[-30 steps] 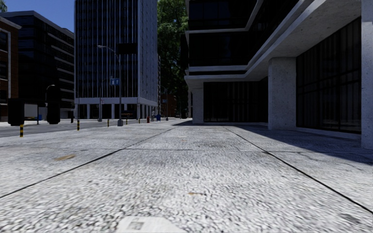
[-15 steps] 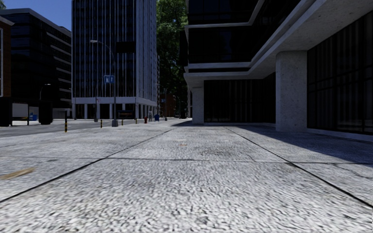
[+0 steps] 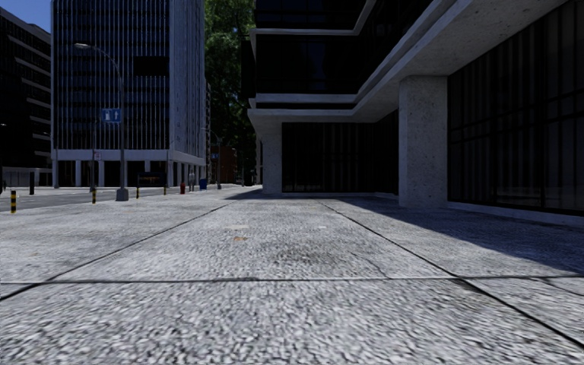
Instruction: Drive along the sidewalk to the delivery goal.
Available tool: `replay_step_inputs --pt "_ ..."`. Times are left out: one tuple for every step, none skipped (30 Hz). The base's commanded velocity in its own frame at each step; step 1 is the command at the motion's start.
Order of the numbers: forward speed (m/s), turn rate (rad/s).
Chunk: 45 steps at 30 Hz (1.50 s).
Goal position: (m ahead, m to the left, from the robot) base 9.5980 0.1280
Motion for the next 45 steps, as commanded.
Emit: replay_step_inputs --pt "2.00 0.00" --pt "2.00 0.00" --pt "2.00 0.00" --pt "2.00 0.00" --pt "2.00 0.00" --pt "2.00 0.00" --pt "2.00 0.00" --pt "2.00 0.00" --pt "2.00 0.00" --pt "2.00 0.00" --pt "2.00 0.00" --pt "2.00 0.00" --pt "2.00 0.00" --pt "2.00 0.00" --pt "2.00 0.00" --pt "2.00 0.00" --pt "2.00 0.00" --pt "2.00 -0.42" --pt "2.00 -0.61" --pt "2.00 -1.03" --pt "2.00 -1.20" --pt "2.00 -1.20" --pt "2.00 -1.20" --pt "2.00 -0.80" --pt "2.00 0.00" --pt "2.00 0.00" --pt "2.00 0.00" --pt "2.00 0.00" --pt "2.00 0.00" --pt "2.00 0.00" --pt "2.00 0.00" --pt "2.00 0.00" --pt "2.00 0.00" --pt "2.00 0.00" --pt "2.00 0.47" --pt "2.00 0.69" --pt "2.00 0.90" --pt "2.00 0.97" --pt "2.00 0.97" --pt "2.00 0.99" --pt "2.00 0.99" --pt "2.00 0.93" --pt "2.00 0.20" --pt "2.00 0.07" --pt "2.00 0.07"
